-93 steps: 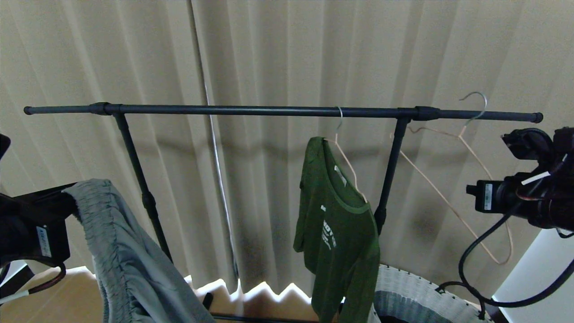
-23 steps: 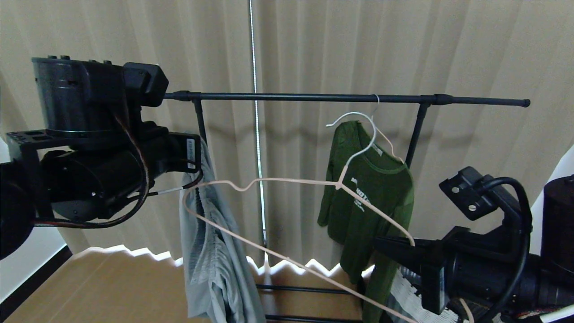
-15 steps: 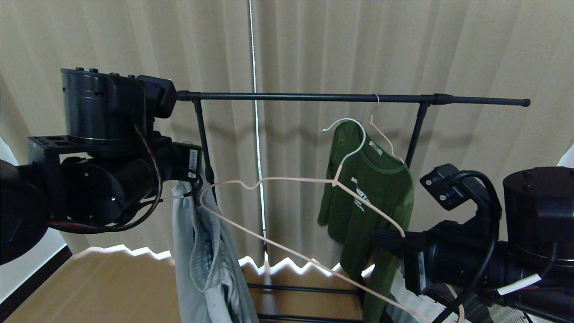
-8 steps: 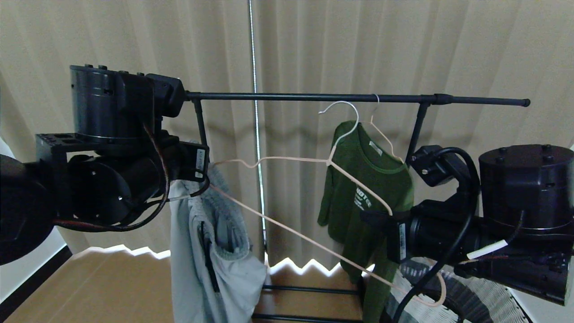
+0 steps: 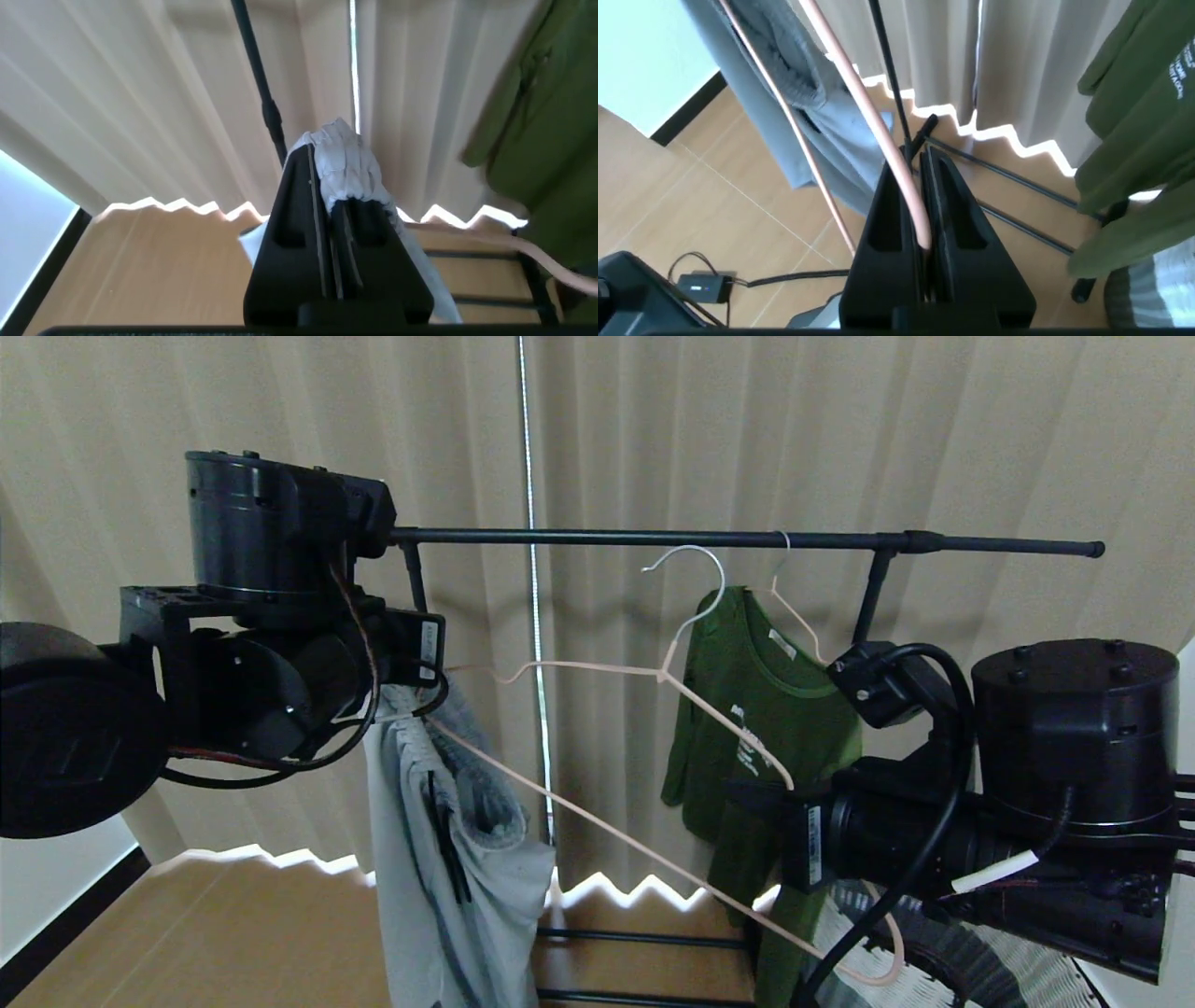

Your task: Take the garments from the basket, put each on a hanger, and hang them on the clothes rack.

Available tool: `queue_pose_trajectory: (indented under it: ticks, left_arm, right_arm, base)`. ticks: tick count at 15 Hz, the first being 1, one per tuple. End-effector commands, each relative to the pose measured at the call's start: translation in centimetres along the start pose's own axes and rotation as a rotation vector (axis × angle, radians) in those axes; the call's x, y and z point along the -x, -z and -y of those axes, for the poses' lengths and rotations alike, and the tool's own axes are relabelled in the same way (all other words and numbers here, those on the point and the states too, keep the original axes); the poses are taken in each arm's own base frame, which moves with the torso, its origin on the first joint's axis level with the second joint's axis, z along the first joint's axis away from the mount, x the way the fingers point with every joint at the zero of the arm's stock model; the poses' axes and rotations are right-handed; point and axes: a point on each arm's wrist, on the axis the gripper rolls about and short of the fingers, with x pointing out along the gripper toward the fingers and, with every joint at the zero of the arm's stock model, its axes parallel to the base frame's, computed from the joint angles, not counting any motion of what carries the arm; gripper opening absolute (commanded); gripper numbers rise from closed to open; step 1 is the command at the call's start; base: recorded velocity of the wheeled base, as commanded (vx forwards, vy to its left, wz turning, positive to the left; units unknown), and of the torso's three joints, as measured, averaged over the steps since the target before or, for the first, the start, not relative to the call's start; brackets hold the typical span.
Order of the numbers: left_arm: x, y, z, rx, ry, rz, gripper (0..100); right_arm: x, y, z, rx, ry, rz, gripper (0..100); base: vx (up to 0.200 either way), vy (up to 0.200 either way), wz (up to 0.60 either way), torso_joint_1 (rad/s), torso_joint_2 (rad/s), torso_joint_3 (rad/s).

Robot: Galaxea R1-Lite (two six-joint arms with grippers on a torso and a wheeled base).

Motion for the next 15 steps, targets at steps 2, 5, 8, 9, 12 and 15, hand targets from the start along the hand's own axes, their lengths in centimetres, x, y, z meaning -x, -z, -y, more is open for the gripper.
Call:
queue_pose_trajectory:
  ticks: [2, 5, 8, 9, 12, 15]
  left_arm:
    - [-0.2, -0.2, -0.2, 0.014, -0.01, 0.006, 0]
    - [-0.3, -0.2, -0.2, 0.017, -0.042, 0.004, 0]
    - [-0.6, -0.3, 0.0, 0.016, -0.051, 0.003, 0]
    - [-0.5, -0.3, 0.0, 0.016, -0.05, 0.004, 0]
    - [-0.5, -0.3, 0.0, 0.015, -0.048, 0.003, 0]
    - [-0.4, -0.1, -0.1, 0.003, -0.049, -0.004, 0]
  right_arm:
    - [0.4, 0.0, -0.4, -0.016, -0.017, 0.01, 0]
    - [0.5, -0.2, -0.4, -0.037, -0.022, 0.021, 0]
    - [0.7, 0.0, -0.7, -0.032, -0.036, 0.018, 0]
    - [0.7, -0.1, -0.8, -0.032, -0.034, 0.022, 0]
    - [-0.4, 0.1, -0.7, -0.025, 0.037, 0.024, 0]
    - [-1.3, 0.5, -0.5, -0.018, 0.11, 0.024, 0]
  base:
    - [0.0, 0.0, 0.0, 0.0, 0.0, 0.0]
    - [0.0, 0.0, 0.0, 0.0, 0.0, 0.0]
    - [0.0, 0.0, 0.0, 0.0, 0.0, 0.0]
    - [0.0, 0.0, 0.0, 0.0, 0.0, 0.0]
    - [0.0, 0.0, 0.0, 0.0, 0.0, 0.0]
    - [0.0, 0.0, 0.0, 0.0, 0.0, 0.0]
